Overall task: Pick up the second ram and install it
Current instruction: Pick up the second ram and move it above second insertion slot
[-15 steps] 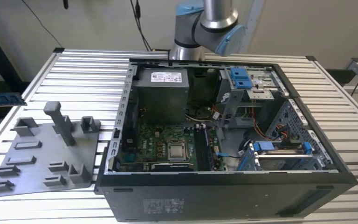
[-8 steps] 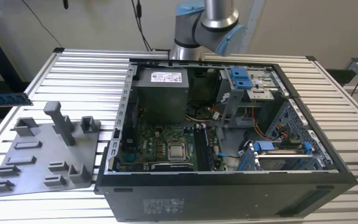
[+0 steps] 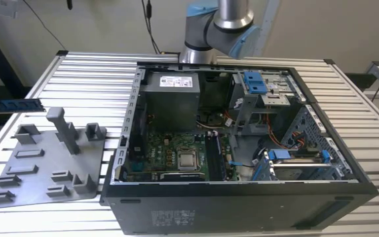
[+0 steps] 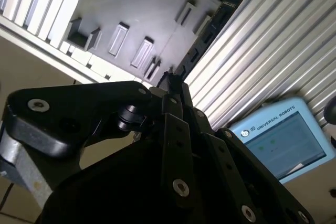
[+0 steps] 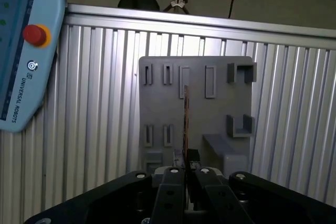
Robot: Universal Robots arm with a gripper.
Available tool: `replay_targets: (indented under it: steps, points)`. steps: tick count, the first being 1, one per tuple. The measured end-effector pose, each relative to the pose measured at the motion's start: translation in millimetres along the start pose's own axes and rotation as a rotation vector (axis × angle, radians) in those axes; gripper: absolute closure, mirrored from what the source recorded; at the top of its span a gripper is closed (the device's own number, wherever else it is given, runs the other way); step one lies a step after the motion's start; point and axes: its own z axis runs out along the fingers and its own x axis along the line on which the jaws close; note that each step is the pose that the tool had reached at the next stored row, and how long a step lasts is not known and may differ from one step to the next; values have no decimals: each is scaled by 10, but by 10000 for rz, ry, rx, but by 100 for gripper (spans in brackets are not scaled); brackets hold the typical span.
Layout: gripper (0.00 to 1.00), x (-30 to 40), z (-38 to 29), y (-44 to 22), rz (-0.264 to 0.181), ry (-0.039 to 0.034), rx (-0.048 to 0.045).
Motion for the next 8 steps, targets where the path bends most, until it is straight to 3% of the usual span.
replay_targets:
  steps: [4, 8]
  points:
    - [86, 2, 0, -28, 209, -1, 6]
    - [86, 2, 1, -31, 774, -6, 24]
